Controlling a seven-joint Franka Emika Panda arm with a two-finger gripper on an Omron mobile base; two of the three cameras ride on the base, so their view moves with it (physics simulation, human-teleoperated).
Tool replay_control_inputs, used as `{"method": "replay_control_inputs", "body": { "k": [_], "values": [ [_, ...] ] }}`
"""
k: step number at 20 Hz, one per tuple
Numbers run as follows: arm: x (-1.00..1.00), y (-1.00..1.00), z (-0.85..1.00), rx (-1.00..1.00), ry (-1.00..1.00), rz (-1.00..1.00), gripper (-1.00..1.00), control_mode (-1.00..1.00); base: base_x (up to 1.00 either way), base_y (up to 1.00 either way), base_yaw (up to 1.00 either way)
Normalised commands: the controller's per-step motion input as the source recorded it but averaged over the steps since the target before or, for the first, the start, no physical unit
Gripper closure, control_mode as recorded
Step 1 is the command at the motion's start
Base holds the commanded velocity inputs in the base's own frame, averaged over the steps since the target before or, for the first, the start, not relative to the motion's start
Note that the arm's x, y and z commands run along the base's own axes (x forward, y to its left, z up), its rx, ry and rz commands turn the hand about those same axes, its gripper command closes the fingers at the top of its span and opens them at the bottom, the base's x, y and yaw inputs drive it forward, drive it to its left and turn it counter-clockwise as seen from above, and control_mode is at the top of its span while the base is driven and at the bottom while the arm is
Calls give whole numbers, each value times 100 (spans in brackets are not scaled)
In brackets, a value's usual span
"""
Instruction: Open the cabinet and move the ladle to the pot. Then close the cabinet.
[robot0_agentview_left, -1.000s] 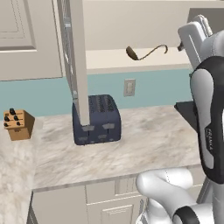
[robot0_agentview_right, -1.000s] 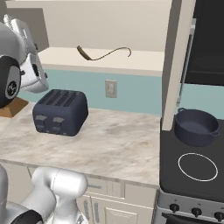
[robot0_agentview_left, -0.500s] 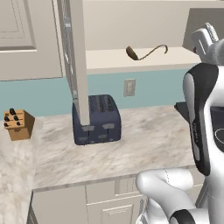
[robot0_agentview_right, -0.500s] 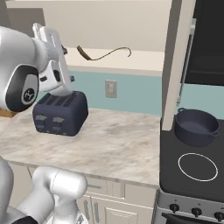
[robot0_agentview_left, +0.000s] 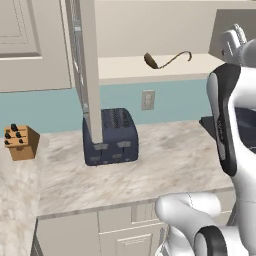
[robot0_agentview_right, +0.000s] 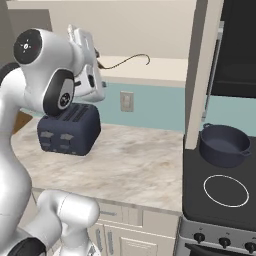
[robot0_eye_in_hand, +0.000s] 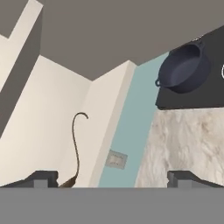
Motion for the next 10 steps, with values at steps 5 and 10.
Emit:
{"method": "replay_control_inputs", "body": {
  "k": [5,10],
  "values": [
    [54,-20,0,0,0,7,-100,-100,0,0,0],
    [41,-11,0,0,0,10,-100,-100,0,0,0]
  ]
}}
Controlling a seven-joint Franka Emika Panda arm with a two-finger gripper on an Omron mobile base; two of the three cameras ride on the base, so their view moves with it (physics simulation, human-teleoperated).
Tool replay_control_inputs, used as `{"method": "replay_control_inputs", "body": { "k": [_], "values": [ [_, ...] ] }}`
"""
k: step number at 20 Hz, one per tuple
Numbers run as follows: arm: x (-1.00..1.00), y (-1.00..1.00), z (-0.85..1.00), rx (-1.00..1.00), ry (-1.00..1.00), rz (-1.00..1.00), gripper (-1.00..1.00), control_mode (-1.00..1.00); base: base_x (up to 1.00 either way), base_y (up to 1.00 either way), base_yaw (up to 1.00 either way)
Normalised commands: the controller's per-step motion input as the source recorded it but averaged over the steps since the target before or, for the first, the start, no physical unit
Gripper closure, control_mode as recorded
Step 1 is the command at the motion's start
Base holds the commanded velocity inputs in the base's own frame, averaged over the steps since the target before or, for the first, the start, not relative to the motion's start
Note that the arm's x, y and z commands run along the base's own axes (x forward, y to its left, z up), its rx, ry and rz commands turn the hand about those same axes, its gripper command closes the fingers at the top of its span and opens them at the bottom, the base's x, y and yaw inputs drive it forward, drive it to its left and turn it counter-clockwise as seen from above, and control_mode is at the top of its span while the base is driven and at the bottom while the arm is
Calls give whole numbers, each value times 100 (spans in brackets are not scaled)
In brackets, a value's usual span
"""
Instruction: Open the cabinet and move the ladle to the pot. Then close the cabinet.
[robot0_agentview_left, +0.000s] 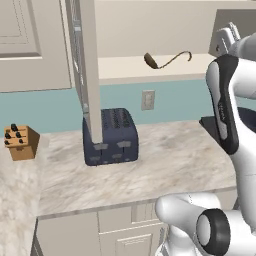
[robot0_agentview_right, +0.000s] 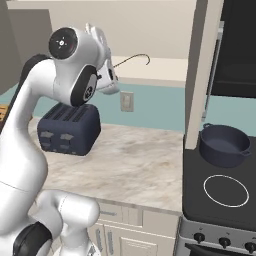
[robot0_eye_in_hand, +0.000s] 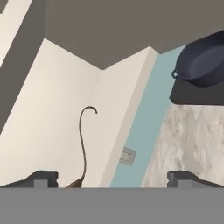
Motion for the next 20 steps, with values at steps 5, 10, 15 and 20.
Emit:
{"method": "replay_control_inputs", "body": {
  "k": [5,10,15,20],
  "values": [
    [31,-2,0,1,-6,6,-100,-100,0,0,0],
    [44,0,-1,7,-1,1,-100,-100,0,0,0],
    [35,0,-1,8,-8,0,-100,-100,0,0,0],
    [38,-8,-1,12,0,0,-100,-100,0,0,0]
  ]
}}
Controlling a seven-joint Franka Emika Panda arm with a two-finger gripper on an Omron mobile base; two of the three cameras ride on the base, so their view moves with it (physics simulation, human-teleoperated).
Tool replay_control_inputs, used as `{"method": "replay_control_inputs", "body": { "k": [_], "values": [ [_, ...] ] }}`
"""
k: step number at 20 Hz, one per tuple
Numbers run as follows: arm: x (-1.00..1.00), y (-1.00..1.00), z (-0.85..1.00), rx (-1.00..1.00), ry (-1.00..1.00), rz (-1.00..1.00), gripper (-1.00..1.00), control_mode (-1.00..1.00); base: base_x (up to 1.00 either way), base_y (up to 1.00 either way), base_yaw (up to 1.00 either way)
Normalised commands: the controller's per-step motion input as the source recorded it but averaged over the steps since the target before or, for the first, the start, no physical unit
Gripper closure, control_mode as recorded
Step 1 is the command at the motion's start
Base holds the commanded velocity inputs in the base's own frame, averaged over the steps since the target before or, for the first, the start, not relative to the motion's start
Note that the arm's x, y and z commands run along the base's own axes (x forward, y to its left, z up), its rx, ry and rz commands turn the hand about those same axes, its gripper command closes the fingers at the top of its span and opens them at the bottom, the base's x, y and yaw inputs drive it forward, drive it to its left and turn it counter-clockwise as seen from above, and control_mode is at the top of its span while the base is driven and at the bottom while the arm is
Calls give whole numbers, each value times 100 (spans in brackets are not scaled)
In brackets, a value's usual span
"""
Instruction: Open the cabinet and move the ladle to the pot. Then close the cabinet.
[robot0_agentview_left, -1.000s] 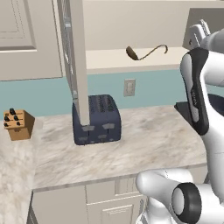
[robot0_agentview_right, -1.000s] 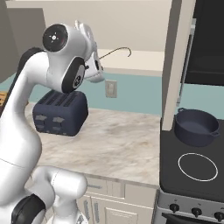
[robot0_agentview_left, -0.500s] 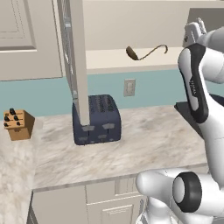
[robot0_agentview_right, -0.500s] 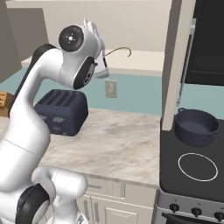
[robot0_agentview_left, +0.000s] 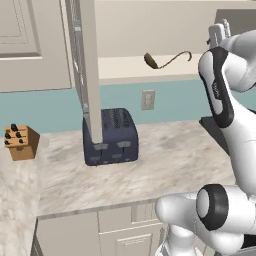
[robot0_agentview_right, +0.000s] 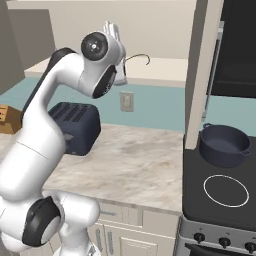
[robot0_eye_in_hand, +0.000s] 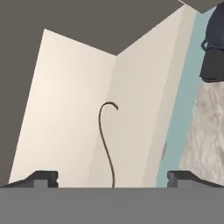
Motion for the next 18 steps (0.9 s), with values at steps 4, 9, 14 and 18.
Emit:
{"method": "replay_control_inputs", "body": {
  "k": [4,9,14,18],
  "values": [
    [26,-11,-8,12,0,0,-100,-100,0,0,0],
    [36,-6,0,3,0,0,-100,-100,0,0,0],
    [41,0,0,0,0,0,-100,-100,0,0,0],
    [42,0,-2,0,0,1,-100,-100,0,0,0]
  ]
}}
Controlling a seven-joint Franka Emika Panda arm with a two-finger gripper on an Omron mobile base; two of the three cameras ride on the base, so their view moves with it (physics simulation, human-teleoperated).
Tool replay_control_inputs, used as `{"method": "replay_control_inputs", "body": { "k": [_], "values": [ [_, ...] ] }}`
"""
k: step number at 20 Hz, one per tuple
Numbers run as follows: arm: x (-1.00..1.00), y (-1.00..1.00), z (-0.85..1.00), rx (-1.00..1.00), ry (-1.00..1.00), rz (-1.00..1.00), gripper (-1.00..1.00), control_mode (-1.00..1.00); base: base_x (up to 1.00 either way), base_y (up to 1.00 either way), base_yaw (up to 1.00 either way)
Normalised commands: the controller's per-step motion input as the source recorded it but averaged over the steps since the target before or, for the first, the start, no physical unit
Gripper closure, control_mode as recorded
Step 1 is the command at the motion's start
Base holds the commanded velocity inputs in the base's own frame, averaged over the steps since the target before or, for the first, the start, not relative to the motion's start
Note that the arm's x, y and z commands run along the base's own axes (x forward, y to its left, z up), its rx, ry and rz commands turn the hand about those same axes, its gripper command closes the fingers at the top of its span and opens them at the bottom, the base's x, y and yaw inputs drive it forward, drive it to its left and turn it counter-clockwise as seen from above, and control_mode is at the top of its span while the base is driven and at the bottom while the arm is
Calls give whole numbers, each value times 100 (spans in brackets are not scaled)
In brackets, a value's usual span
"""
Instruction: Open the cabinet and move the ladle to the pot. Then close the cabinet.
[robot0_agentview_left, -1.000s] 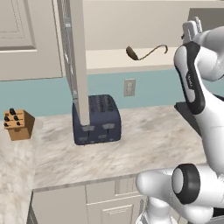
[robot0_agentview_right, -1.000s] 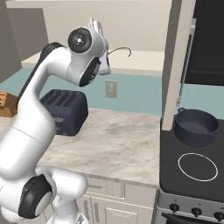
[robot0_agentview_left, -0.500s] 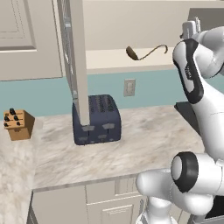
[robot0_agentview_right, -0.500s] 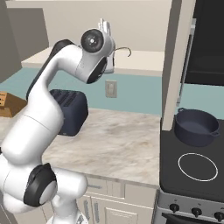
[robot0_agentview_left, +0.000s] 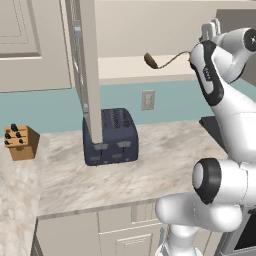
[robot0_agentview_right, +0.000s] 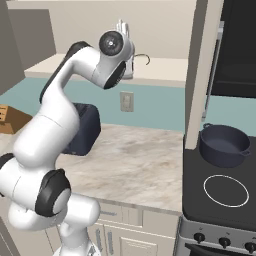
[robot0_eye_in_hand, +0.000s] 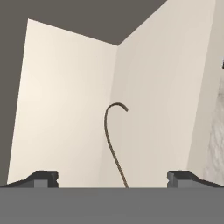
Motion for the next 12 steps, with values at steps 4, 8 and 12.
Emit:
{"method": "replay_control_inputs", "body": {
  "k": [4,8,12],
  "values": [
    [36,0,-3,3,0,4,-100,-100,0,0,0],
    [36,0,-5,5,0,6,-100,-100,0,0,0],
    [36,-6,-6,6,0,7,-100,-100,0,0,0]
  ]
}}
